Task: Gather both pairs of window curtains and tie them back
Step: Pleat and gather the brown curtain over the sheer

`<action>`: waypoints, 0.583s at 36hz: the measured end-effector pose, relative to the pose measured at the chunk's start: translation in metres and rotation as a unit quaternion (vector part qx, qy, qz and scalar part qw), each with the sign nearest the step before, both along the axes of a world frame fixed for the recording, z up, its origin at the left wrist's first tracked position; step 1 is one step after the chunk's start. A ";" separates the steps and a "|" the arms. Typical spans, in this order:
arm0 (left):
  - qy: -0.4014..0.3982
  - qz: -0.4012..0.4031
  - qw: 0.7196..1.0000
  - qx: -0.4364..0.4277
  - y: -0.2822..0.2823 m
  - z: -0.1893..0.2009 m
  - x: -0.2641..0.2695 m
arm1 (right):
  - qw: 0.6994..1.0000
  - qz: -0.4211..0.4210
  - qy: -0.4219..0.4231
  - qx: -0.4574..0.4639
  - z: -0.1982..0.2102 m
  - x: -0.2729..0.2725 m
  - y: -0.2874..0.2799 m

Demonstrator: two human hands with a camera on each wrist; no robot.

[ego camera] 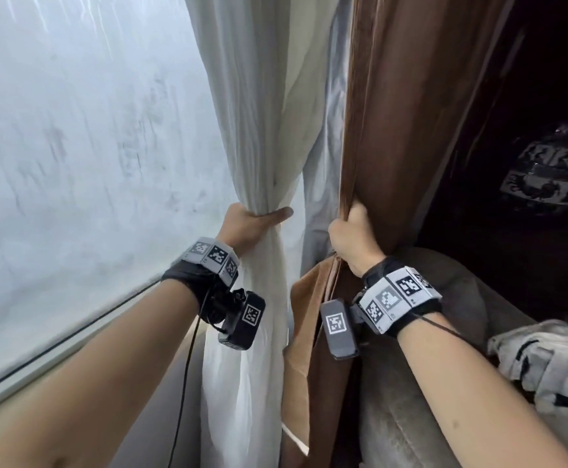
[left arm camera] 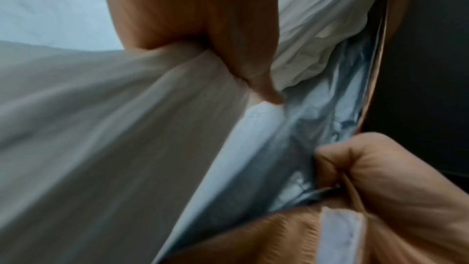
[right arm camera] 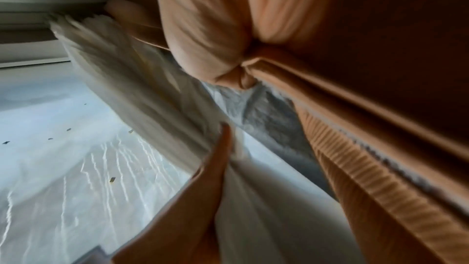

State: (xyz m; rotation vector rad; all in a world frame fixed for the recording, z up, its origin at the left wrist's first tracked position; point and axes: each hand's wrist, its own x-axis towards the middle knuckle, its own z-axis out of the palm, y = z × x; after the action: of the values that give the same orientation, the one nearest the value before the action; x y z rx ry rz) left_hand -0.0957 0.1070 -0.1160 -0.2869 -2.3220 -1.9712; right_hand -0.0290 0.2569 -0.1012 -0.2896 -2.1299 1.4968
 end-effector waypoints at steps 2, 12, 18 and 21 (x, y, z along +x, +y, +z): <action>0.006 -0.046 0.999 -0.009 0.012 0.005 0.009 | 0.999 0.025 -0.001 0.023 0.001 0.003 -0.007; -0.014 -0.149 0.989 0.015 0.044 0.049 0.030 | 0.973 0.145 -0.110 0.145 0.006 0.011 -0.017; 0.019 -0.015 0.999 0.025 0.048 0.042 0.026 | 0.958 0.205 -0.088 0.180 -0.002 0.011 -0.006; 0.009 0.003 1.000 0.014 0.045 0.040 0.021 | 0.958 0.200 -0.087 0.189 -0.001 0.009 0.001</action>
State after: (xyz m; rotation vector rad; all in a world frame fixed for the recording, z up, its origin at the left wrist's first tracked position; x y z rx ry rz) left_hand -0.0743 0.1518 -0.0756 -0.2937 -2.2798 -1.9879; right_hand -0.0202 0.2581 -0.1026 0.1652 -2.6786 1.2584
